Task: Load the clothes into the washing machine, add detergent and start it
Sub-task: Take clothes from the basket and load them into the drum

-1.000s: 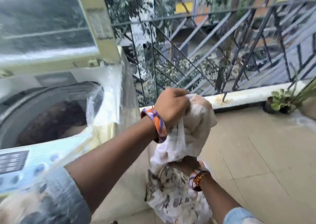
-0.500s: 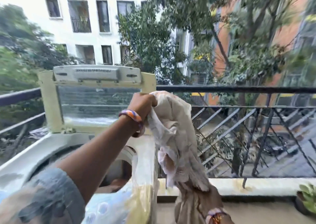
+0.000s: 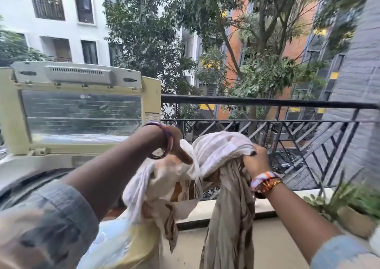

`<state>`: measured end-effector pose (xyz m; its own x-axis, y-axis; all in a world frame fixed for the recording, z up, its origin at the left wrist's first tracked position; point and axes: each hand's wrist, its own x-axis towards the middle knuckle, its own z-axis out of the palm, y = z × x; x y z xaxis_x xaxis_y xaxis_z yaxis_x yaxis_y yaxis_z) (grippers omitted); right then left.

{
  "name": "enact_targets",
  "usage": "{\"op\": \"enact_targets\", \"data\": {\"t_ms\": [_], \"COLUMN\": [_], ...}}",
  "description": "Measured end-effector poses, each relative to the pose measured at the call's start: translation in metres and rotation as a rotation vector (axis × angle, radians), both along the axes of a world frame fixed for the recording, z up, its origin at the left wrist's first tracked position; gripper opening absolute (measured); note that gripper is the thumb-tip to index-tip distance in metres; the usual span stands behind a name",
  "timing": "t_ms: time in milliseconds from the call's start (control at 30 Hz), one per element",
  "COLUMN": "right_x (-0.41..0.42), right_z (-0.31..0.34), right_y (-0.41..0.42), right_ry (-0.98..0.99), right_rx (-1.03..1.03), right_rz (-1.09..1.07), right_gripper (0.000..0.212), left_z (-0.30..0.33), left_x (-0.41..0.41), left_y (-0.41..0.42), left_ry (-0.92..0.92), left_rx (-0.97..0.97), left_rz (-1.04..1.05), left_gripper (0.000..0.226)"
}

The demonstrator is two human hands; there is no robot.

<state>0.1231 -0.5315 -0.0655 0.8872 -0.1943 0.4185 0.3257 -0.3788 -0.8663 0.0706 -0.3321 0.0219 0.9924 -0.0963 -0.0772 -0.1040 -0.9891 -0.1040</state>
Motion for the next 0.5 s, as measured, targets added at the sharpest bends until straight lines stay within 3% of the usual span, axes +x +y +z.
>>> {"op": "enact_targets", "data": {"t_ms": [100,167,200,300,400,500], "right_x": [-0.007,-0.011,-0.014,-0.020,-0.027,-0.040], "right_z": [0.014,0.027,0.034,0.045,0.038,0.011], "right_y": [-0.011,-0.015,-0.017,-0.025,-0.031,-0.019], "right_ry": [-0.082,-0.165,-0.210,-0.325,-0.195,-0.028], "right_rx": [-0.011,-0.033,-0.031,0.059,0.201,0.222], "right_rz": [-0.018,-0.026,-0.020,0.050,0.223,0.407], "right_gripper": [0.025,0.025,0.025,0.036,0.037,0.036], "left_z": [-0.017,-0.039,-0.049,-0.047,-0.006,0.036], "left_x": [0.015,0.024,0.028,0.037,0.047,0.045], "left_y": [-0.032,-0.056,-0.065,-0.077,-0.077,-0.084], "left_ry": [-0.062,-0.032,-0.073,-0.276,-0.370,-0.422], "left_rx": [-0.152,-0.337,-0.458,-0.858,-1.344,-1.497], "left_rz": [-0.179,-0.284,-0.302,-0.183,-0.035,-0.009], "left_gripper": [0.128,0.140,0.131,0.060,0.038,0.026]}}
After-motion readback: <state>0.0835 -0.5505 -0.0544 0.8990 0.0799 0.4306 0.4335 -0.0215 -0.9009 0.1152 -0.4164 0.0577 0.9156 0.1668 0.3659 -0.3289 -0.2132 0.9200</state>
